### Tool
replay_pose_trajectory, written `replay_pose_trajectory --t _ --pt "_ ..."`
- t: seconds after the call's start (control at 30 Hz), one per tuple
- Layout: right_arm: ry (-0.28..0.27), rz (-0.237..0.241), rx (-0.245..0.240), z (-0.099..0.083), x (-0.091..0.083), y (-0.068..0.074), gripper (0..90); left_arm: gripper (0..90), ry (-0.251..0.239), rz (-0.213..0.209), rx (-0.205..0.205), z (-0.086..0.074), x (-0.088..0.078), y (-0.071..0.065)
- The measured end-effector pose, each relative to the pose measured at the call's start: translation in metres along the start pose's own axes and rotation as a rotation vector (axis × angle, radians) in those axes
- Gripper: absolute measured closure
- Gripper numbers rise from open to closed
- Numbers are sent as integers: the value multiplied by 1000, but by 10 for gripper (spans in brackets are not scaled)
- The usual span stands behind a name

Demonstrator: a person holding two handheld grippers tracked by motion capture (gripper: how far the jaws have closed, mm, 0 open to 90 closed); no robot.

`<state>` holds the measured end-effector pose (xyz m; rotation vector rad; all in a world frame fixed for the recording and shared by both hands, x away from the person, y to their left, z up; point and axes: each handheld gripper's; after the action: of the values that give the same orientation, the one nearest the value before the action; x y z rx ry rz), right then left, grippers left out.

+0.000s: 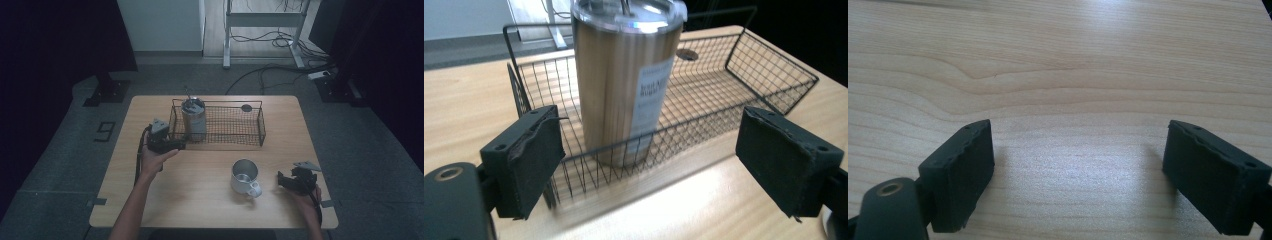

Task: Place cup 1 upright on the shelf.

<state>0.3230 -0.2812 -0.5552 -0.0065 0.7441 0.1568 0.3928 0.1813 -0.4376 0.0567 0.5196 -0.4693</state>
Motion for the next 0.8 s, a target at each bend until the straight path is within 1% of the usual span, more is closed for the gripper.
replay_pose_trajectory --t 0.03,0.07,0.1,0.13,0.17,0.2,0.23,0.27,0.3,0.37,0.4,0.43,0.5,0.53,0.57,0.6,0.63,0.67,0.8 --pt "0 0 0 0 0 0 129 117 12 0 11 -7 -5 0" --pt "0 0 0 0 0 0 129 117 12 0 11 -7 -5 0" --pt "0 0 0 0 0 0 129 117 20 2 12 -15 -9 1" --pt "0 0 0 0 0 0 129 118 20 2 12 -15 -9 1" --pt "0 0 0 0 0 0 129 118 27 0 14 -21 -12 2" --pt "0 0 0 0 0 0 129 118 27 0 14 -21 -12 2" --pt "0 0 0 0 0 0 129 118 28 -1 13 -25 -14 2" --pt "0 0 0 0 0 0 128 124 39 -10 17 -31 -16 3" --pt "0 0 0 0 0 0 129 132 39 -10 17 -31 -16 3" --pt "0 0 0 0 0 0 128 133 61 -25 25 -40 -19 3" --pt "0 0 0 0 0 0 128 134 61 -25 25 -40 -19 3" --pt "0 0 0 0 0 0 129 134 72 -28 21 -49 -22 4" --pt "0 0 0 0 0 0 129 133 75 -29 18 -52 -23 4" --pt "0 0 0 0 0 0 128 132 82 -29 10 -60 -25 4" --pt "0 0 0 0 0 0 128 132 82 -29 10 -60 -25 4" --pt "0 0 1 0 0 0 129 132 83 -26 7 -63 -26 5" --pt "0 0 0 0 0 0 129 132 87 -22 0 -72 -28 5" --pt "0 0 0 0 0 0 129 132 87 -22 0 -72 -28 5" --pt "0 0 0 0 0 0 128 134 104 -20 -5 -87 -31 6"
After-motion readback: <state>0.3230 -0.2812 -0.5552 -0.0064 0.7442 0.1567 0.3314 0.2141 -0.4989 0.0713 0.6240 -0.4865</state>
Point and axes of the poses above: each handheld gripper's, and its own axes: x roughly forward along the jaws, z roughly out of its top, y roughly to its left, and after that the axes turned 3 degrees about z, right-handed
